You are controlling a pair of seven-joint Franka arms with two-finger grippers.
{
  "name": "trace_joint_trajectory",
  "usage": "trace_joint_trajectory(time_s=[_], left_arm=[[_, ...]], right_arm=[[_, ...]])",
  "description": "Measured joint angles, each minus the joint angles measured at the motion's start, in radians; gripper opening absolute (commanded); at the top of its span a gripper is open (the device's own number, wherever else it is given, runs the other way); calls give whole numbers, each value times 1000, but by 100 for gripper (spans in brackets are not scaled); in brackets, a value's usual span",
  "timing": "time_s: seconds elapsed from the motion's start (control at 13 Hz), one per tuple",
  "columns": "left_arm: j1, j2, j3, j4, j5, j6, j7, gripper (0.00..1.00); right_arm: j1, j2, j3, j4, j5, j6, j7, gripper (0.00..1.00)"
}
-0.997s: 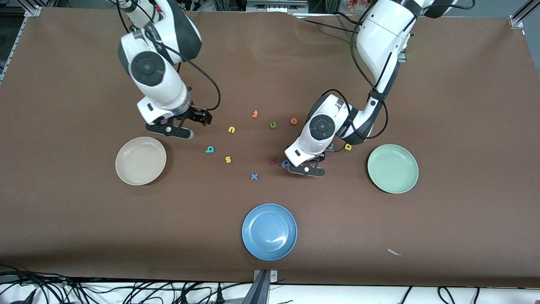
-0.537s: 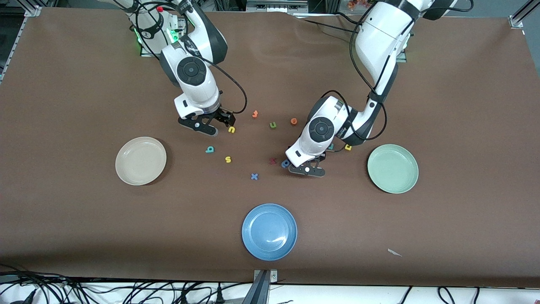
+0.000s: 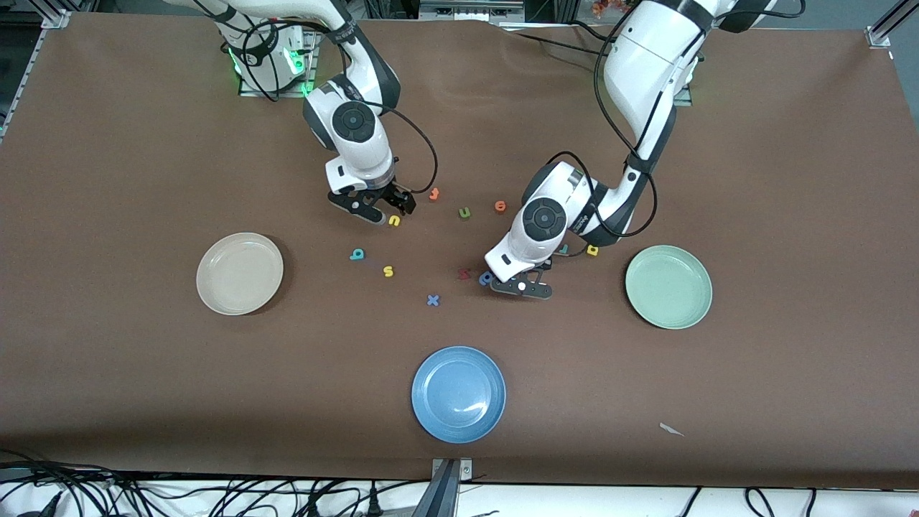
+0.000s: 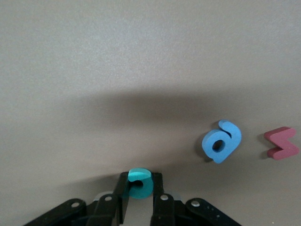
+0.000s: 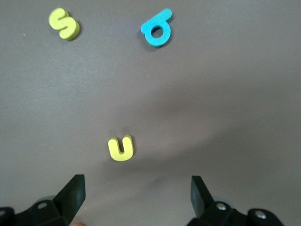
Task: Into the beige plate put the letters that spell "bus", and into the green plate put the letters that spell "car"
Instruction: 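Grasp teal c with the left gripper while the right gripper lowers to u, then drop teal c on the green plate with the left gripper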
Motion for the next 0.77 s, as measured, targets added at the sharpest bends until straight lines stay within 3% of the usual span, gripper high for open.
trace_joint_trajectory(time_s=[0.31,0.54,0.77], left_arm=[[15,-20,43,16,0,-64,0,13],[32,-77,102,21,24,-173,51,15],[103,-119,117,21,74,-288,123,17]], right_arm=[[-1,36,-2,-7,0,64,1,99],[-5,54,-5,-7,0,86,1,93],[-8,63,-6,2,0,92,1,84]])
